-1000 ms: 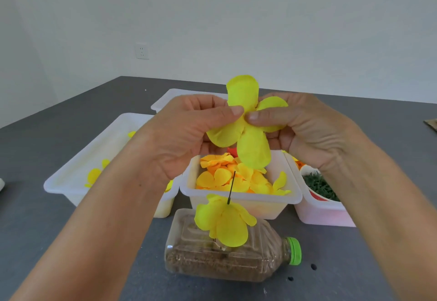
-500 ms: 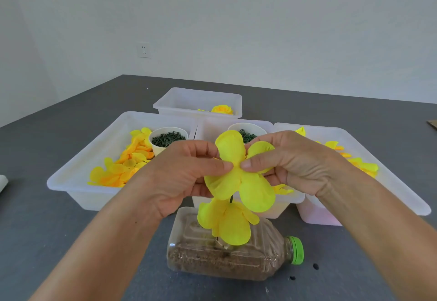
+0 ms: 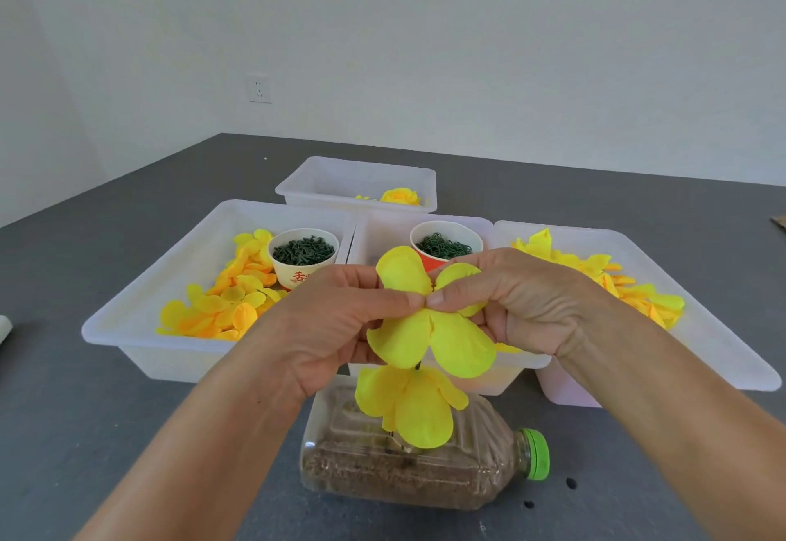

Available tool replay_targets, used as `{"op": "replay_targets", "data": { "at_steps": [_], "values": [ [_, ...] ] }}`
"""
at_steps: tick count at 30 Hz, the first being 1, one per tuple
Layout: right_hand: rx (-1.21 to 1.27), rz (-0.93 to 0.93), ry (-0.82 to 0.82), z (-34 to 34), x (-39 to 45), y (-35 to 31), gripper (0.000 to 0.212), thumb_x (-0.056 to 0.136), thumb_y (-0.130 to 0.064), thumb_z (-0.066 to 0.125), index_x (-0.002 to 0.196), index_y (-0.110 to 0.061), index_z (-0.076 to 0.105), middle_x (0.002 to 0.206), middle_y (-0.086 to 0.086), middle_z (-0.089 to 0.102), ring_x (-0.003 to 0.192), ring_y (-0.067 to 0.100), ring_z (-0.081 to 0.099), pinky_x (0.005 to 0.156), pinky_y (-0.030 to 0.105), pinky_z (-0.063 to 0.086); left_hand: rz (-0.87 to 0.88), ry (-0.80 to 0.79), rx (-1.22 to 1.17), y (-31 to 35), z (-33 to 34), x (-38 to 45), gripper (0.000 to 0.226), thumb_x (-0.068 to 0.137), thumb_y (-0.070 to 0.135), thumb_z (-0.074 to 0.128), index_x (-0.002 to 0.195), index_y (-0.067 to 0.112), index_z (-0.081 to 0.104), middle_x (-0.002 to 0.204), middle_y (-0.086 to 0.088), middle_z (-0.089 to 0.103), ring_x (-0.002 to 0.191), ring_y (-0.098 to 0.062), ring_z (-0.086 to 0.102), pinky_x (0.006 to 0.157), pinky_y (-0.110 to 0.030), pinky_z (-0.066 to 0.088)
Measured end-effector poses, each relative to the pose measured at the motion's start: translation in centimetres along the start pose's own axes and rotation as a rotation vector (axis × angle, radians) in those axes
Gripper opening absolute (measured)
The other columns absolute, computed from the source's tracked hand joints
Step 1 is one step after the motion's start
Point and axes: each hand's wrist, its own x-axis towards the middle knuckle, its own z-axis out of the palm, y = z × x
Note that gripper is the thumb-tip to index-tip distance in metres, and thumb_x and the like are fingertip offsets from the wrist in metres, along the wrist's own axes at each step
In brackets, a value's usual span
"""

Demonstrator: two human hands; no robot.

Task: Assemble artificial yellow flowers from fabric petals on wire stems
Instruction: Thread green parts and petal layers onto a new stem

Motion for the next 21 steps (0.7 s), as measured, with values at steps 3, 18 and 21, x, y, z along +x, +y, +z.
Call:
{"op": "replay_targets", "data": {
  "at_steps": [3,18,21],
  "values": [
    [0.024,0.017,-0.015,-0.14,-0.02,0.2,0.031,0.053,-0.009,0.072,0.084,-0.008,0.075,0.094,0.013,0.072,0.087,0.029,0.067,0.088,0.045,0.051,-0.005,-0.027,-0.016,-0.23,-0.11,-0.13,0.048,0.053,0.022,0.073,0.098,0.005,0.07,0.094,-0.016,0.072,0.077,-0.026,0.068,0.065,-0.036,0.058],
    [0.035,0.01,0.025,-0.07,-0.33,0.27,0.04,0.053,-0.008,0.071,0.093,-0.002,0.071,0.101,0.018,0.069,0.096,0.034,0.065,0.097,0.051,0.046,0.006,-0.048,-0.039,-0.21,0.23,-0.44,0.043,0.053,0.017,0.073,0.094,0.005,0.071,0.096,-0.016,0.072,0.081,-0.027,0.068,0.072,-0.04,0.056],
    [0.005,0.01,0.03,0.02,-0.39,0.24,0.034,0.053,-0.009,0.072,0.087,-0.007,0.073,0.095,0.015,0.071,0.089,0.031,0.067,0.093,0.05,0.048,0.004,-0.037,-0.026,-0.17,0.26,-0.46,0.043,0.051,0.018,0.073,0.092,0.005,0.071,0.095,-0.017,0.072,0.081,-0.027,0.069,0.071,-0.04,0.057]
  ]
}}
